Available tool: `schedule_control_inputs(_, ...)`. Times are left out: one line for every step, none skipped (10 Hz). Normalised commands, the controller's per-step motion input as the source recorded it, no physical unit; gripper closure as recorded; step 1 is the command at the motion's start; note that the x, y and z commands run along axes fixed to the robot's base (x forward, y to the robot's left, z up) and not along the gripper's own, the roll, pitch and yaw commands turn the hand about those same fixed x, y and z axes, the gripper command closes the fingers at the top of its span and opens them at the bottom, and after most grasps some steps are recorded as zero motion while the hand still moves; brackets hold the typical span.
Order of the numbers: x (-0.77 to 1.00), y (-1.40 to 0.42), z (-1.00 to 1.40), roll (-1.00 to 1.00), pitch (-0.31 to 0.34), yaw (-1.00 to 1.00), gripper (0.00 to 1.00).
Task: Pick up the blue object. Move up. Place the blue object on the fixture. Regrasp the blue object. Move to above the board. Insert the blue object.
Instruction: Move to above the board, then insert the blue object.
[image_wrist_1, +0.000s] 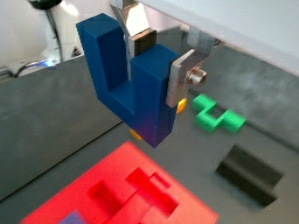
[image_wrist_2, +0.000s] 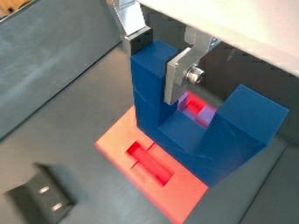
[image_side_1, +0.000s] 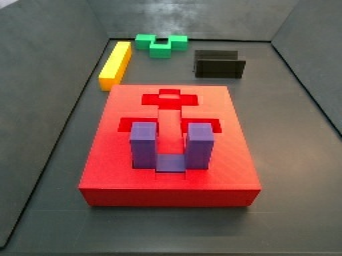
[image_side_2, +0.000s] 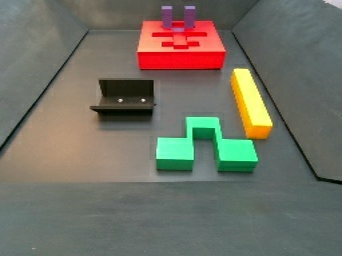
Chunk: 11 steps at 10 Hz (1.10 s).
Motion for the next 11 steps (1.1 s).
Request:
schedule_control_inputs(-0.08, 0.01, 0.01, -0.50, -0.062, 0.01, 1.00)
schedule_control_inputs(-0.07, 0.02, 0.00, -0.37, -0.063, 0.00, 1.00)
schedule_control_inputs(0.00, 0.00, 0.00, 0.00, 0.000, 0.05, 1.00)
schedule_control_inputs(0.00, 0.00, -0.04, 0.00, 0.000, 0.00, 1.00)
schedule_control_inputs(0.02, 0.04, 0.00, -0.01, 0.000, 0.00, 1.00)
schedule_control_inputs(0.40, 0.26, 0.01, -0.11, -0.059, 0.00, 1.00)
schedule_control_inputs(0.87, 0.52, 0.02, -0.16, 0.006, 0.00, 1.00)
schedule_control_inputs(0.85, 0.56, 0.00, -0.17, 0.000, 0.00, 1.00)
schedule_control_inputs(0.78, 0.53, -0.06, -0.19, -0.070, 0.00, 1.00)
schedule_control_inputs(0.65, 0.48, -0.21, -0.22, -0.156, 0.00, 1.00)
schedule_control_inputs(0.37, 0.35, -0.42, -0.19, -0.289, 0.00, 1.00)
